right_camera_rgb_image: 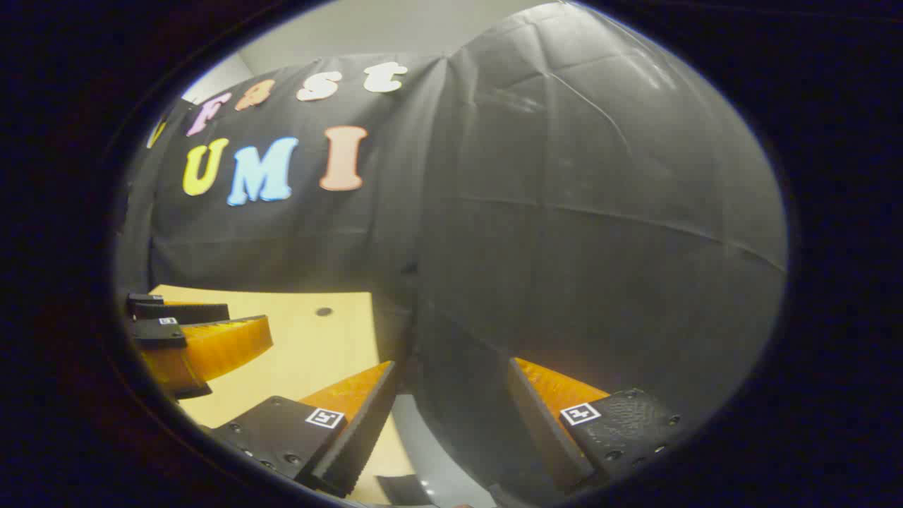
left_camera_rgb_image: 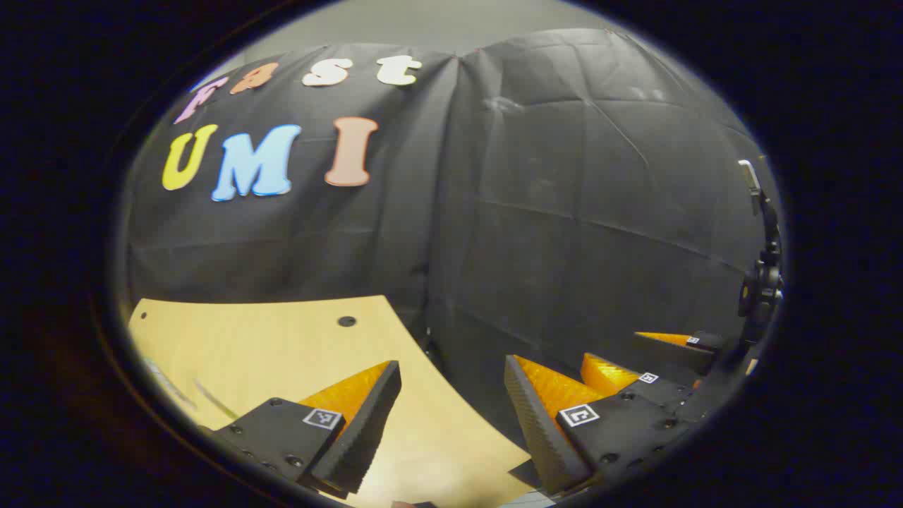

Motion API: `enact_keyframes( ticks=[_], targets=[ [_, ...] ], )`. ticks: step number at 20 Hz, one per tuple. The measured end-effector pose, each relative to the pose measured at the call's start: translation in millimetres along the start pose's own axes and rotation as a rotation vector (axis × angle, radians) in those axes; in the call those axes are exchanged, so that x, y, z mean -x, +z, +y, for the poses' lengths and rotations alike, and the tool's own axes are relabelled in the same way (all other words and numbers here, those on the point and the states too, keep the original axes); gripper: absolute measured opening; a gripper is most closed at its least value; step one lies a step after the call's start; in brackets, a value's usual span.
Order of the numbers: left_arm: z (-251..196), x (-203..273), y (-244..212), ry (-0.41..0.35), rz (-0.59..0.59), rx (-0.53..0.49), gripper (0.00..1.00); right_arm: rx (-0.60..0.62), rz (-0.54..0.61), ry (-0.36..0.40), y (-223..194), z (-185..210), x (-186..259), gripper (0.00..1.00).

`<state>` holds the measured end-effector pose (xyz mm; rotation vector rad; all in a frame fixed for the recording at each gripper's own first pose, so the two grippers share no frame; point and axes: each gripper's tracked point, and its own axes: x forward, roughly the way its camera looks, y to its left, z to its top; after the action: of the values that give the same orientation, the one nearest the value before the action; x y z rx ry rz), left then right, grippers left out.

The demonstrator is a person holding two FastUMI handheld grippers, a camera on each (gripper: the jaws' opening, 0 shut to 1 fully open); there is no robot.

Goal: First open the suitcase, pack the skin care products into it, and then close the suitcase.

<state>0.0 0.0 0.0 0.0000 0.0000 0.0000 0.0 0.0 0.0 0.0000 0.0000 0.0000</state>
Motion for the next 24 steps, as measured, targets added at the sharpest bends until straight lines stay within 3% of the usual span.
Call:
enact_keyframes(
  ticks=[4, 6, 8, 9, 10, 12, 14, 18, 21, 24],
  targets=[
    [0.0, 0.0, 0.0, 0.0, 0.0, 0.0, 0.95, 0.012, -0.111, 0.253, 53.6, 120.1, 31.5, 0.94],
    [-0.7, -0.3, 0.4, 0.006, -0.002, 0.008, 0.97, 0.004, -0.168, 0.342, 82.9, 163.4, 44.6, 0.95],
    [-9.9, -8.3, 5.8, 0.125, -0.075, 0.098, 0.96, -0.014, -0.264, 0.342, 122.9, 192.5, 54.6, 0.94],
    [-32.5, -8.9, 12.3, 0.146, -0.089, 0.254, 0.95, -0.02, -0.338, 0.324, 149.9, 209.0, 62.6, 0.94],
    [-37.6, -12.5, 17.8, 0.166, -0.14, 0.291, 0.95, -0.036, -0.412, 0.308, 176.3, 229.3, 71.4, 0.93],
    [-41.1, -10.5, 13.4, 0.192, -0.166, 0.274, 0.95, -0.101, -0.464, 0.304, 200.1, 275.4, 75.7, 0.94],
    [-39.7, -12.5, -6.1, 0.209, -0.1, 0.242, 0.95, -0.127, -0.41, 0.324, 193.4, 325.9, 70.6, 0.94],
    [-0.7, -10.0, -50.3, 0.119, -0.05, 0.263, 0.95, -0.051, -0.302, 0.252, 157.4, 388.7, 70.3, 0.94],
    [21.5, -31.7, -56.3, 0.034, -0.005, 0.2, 0.95, -0.001, -0.261, 0.262, 135.9, 431.0, 88.0, 0.94],
    [30.0, -51.4, -51.2, 0.031, 0.007, 0.173, 0.96, 0.021, -0.231, 0.281, 128.3, 455.6, 93.2, 0.94]
  ],
)
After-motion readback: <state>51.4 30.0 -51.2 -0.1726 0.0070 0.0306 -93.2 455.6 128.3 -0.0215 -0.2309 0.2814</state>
